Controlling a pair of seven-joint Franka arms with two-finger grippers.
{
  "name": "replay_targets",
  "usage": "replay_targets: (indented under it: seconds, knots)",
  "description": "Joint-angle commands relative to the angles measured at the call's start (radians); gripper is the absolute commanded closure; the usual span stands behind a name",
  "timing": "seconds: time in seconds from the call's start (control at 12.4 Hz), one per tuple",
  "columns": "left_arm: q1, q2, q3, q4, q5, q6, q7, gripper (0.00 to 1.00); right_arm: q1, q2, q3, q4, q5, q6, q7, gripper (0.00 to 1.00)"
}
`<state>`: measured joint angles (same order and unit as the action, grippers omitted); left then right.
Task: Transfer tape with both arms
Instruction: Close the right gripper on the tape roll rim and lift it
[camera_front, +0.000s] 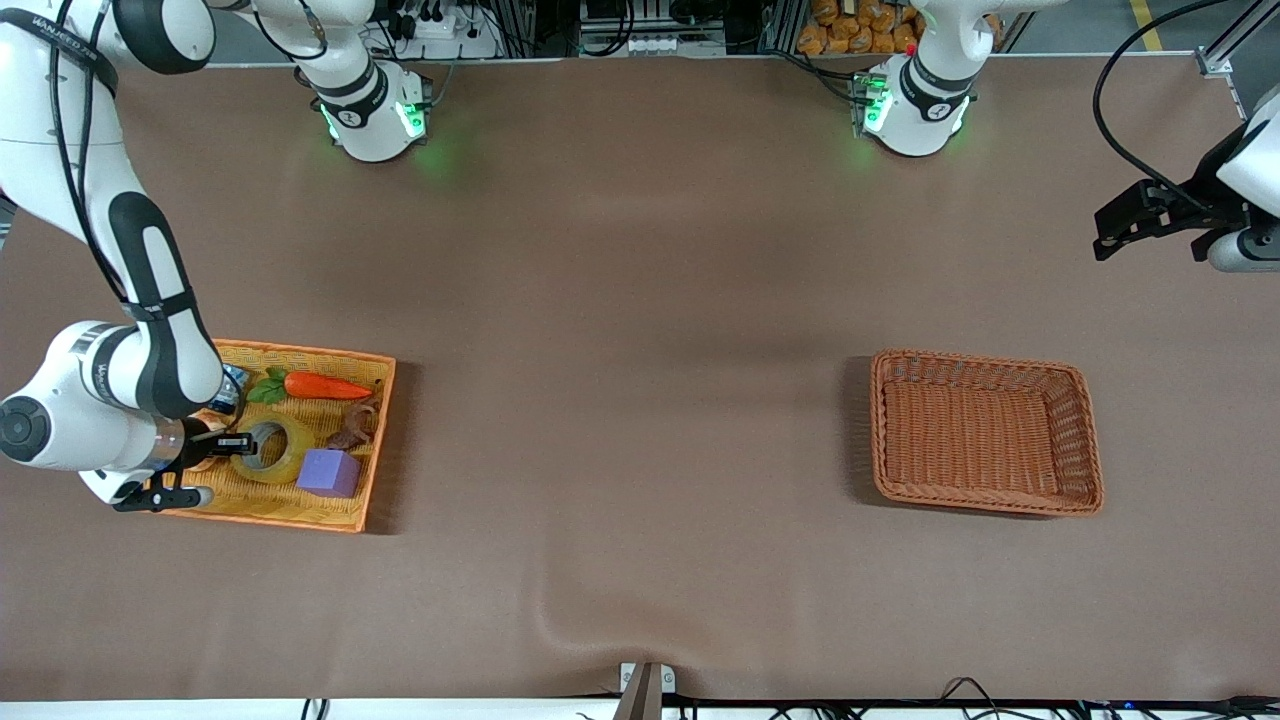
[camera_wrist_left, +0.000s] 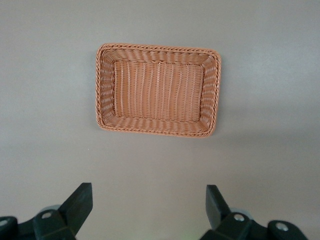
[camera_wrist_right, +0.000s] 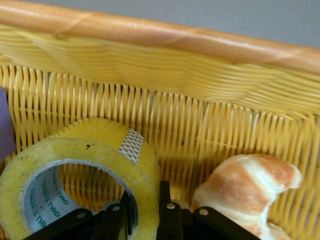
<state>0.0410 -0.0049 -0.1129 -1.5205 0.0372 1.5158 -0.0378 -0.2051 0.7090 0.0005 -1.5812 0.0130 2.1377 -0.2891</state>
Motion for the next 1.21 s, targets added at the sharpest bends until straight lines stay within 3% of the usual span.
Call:
replay_targets:
  seconds: [0.0,0.32,0.65,1.13]
  knots:
    - [0.008,-0.003,-0.004,0.010,-0.005,0.001,0.007,0.00,-0.023,-0.107,0.018,0.000,-0.005,-0.102,-0.042,1.00]
    - [0.011,-0.003,-0.002,0.008,-0.008,0.001,0.009,0.00,0.038,-0.219,0.026,0.007,-0.005,-0.191,-0.061,1.00]
    - [0.010,0.002,-0.002,0.007,-0.008,0.001,0.007,0.00,0.156,-0.224,0.027,0.052,0.013,-0.214,-0.010,1.00]
    - [-0.001,0.039,-0.002,0.005,-0.010,0.024,0.004,0.00,0.422,-0.198,0.026,0.056,0.066,-0.216,0.351,1.00]
